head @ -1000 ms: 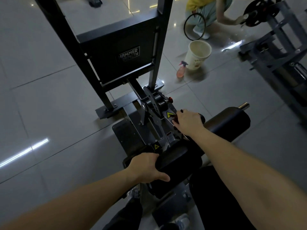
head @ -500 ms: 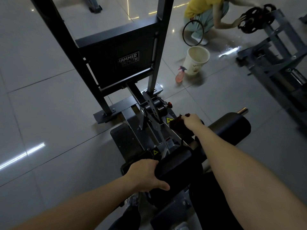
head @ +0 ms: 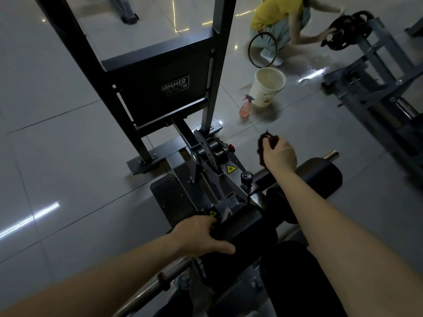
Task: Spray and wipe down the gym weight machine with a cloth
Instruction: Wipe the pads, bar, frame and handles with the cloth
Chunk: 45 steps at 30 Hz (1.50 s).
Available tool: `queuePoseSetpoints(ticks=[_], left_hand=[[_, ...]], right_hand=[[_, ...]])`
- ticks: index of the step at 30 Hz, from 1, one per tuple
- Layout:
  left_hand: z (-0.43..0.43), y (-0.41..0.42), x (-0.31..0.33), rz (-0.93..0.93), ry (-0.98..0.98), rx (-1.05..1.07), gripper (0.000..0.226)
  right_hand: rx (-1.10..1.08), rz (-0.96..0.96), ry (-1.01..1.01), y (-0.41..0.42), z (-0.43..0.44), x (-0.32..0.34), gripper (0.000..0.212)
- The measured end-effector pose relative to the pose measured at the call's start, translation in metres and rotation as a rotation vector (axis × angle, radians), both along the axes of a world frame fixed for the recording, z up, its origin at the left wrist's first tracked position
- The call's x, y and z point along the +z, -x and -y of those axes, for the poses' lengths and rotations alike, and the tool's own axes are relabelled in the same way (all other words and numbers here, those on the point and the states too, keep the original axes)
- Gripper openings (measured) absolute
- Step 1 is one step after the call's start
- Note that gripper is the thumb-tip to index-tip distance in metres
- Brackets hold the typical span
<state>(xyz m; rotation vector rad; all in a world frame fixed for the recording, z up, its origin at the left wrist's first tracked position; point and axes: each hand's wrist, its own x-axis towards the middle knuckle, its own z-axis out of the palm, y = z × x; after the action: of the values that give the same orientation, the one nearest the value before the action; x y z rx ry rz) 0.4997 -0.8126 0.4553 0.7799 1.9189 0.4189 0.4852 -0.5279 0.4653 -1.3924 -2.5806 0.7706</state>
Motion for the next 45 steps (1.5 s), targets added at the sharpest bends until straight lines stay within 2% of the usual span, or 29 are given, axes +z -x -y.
queuePoseSetpoints(ticks=[3, 5, 7, 8, 9, 10, 12, 13, 14, 17, 19, 23, 25, 27, 31, 34, 36, 40, 42, 45], left_hand=[[-0.024, 0.025, 0.017, -0.139, -0.171, 0.213, 0.108], [-0.049, 0.035, 0.026, -0.153, -0.304, 0.33, 0.105], [-0.073, 0.04, 0.026, -0.013, -0.418, 0.472, 0.086], [-0.082, 0.044, 0.022, 0.056, -0.436, 0.541, 0.071], [-0.088, 0.048, 0.018, 0.092, -0.428, 0.589, 0.055], [-0.09, 0.054, 0.014, 0.071, -0.408, 0.599, 0.04], [-0.094, 0.07, -0.002, -0.078, -0.391, 0.581, 0.022], [-0.096, 0.078, -0.01, -0.155, -0.394, 0.566, 0.02], [-0.1, 0.084, -0.02, -0.209, -0.397, 0.523, 0.021], [-0.12, 0.082, -0.053, -0.308, -0.309, 0.223, 0.03], [-0.128, 0.073, -0.072, -0.484, -0.279, 0.057, 0.033], [-0.126, 0.079, -0.091, -0.85, -0.383, -0.201, 0.033], [-0.126, 0.088, -0.097, -0.96, -0.386, -0.306, 0.026], [-0.13, 0.097, -0.098, -1.032, -0.344, -0.376, 0.02], [-0.135, 0.119, -0.104, -1.099, -0.2, -0.457, 0.045], [-0.143, 0.125, -0.099, -1.123, -0.144, -0.489, 0.044], [-0.145, 0.128, -0.092, -1.091, -0.197, -0.416, 0.041], [-0.131, 0.138, -0.093, -0.994, -0.372, -0.186, 0.052], [-0.128, 0.125, -0.101, -0.968, -0.351, -0.176, 0.049], [-0.132, 0.11, -0.113, -1.001, -0.26, -0.223, 0.057]], right_hand=[[0.174, -0.092, 0.261, 0.004, 0.035, 0.024, 0.046], [0.138, -0.165, 0.578, 0.005, 0.058, 0.027, 0.046], [0.05, -0.196, 0.959, 0.002, 0.07, 0.024, 0.045], [0.033, -0.192, 1.07, -0.002, 0.07, 0.022, 0.044], [0.041, -0.173, 1.097, -0.009, 0.066, 0.017, 0.044], [0.08, -0.144, 1.028, -0.017, 0.06, 0.013, 0.043], [0.22, -0.06, 0.62, -0.035, 0.041, -0.004, 0.038], [0.276, -0.019, 0.451, -0.042, 0.034, -0.012, 0.038], [0.317, 0.015, 0.384, -0.045, 0.032, -0.02, 0.04], [0.483, 0.195, 0.198, -0.046, 0.044, -0.043, 0.041], [0.543, 0.239, 0.031, -0.044, 0.051, -0.055, 0.034], [0.49, 0.298, 0.021, -0.031, 0.046, -0.062, 0.034], [0.462, 0.332, -0.005, -0.02, 0.045, -0.065, 0.037], [0.385, 0.271, 0.022, -0.016, 0.05, -0.07, 0.035], [0.314, 0.156, -0.007, -0.017, 0.057, -0.078, 0.04], [0.356, 0.18, -0.057, -0.018, 0.054, -0.08, 0.053], [0.367, 0.19, -0.068, -0.018, 0.054, -0.081, 0.058], [0.345, 0.173, -0.063, -0.016, 0.055, -0.082, 0.055], [0.354, 0.185, -0.067, -0.016, 0.055, -0.082, 0.053], [0.364, 0.214, -0.077, -0.016, 0.053, -0.082, 0.05]])
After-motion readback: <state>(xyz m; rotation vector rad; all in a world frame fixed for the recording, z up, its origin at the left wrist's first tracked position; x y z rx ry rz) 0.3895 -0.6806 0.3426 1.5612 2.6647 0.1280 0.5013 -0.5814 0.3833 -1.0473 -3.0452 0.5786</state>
